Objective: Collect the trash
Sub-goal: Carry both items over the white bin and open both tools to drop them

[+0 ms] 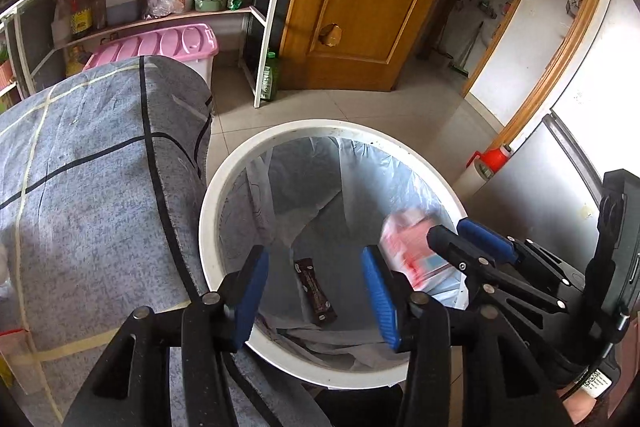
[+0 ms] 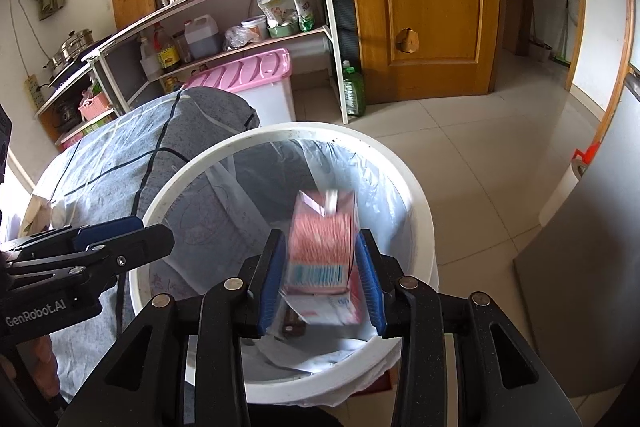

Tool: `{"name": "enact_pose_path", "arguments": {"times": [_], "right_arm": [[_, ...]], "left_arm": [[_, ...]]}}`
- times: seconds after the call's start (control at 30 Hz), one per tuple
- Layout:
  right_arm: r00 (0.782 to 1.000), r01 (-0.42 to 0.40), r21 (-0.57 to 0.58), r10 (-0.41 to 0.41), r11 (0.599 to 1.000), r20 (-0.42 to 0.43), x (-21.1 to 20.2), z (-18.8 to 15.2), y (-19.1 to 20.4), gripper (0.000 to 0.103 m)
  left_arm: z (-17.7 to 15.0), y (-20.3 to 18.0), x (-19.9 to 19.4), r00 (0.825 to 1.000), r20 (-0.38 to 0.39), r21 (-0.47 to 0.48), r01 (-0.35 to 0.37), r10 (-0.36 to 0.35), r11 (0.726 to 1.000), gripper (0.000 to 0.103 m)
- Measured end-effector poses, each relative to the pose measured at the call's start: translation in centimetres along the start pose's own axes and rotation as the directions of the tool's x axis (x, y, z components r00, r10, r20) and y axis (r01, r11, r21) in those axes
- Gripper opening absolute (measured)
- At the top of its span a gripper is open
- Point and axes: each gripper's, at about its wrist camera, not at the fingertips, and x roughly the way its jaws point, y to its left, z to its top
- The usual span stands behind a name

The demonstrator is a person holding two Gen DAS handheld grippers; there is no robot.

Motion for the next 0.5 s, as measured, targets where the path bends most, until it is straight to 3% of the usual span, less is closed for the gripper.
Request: {"name": "enact_pose_path", "arguments": {"times": [0.1, 0.5], "right_arm": [[1.000, -0.009, 0.007, 0.009, 1.000, 0.006, -0.1, 0.0, 0.2, 0.051], [0.997, -0.051, 0.010, 0.050, 0.999, 0.059, -2.6, 0.2, 2.4, 0.051]], "left_arm": [[-0.2, 0.1, -0.6, 1.000, 0.005, 0.000, -0.013, 0.013, 1.000, 0.049], [-1.9, 2.7, -5.9, 0.995, 0.082, -0.048, -0.044, 0.048, 0.998, 0.050]]}}
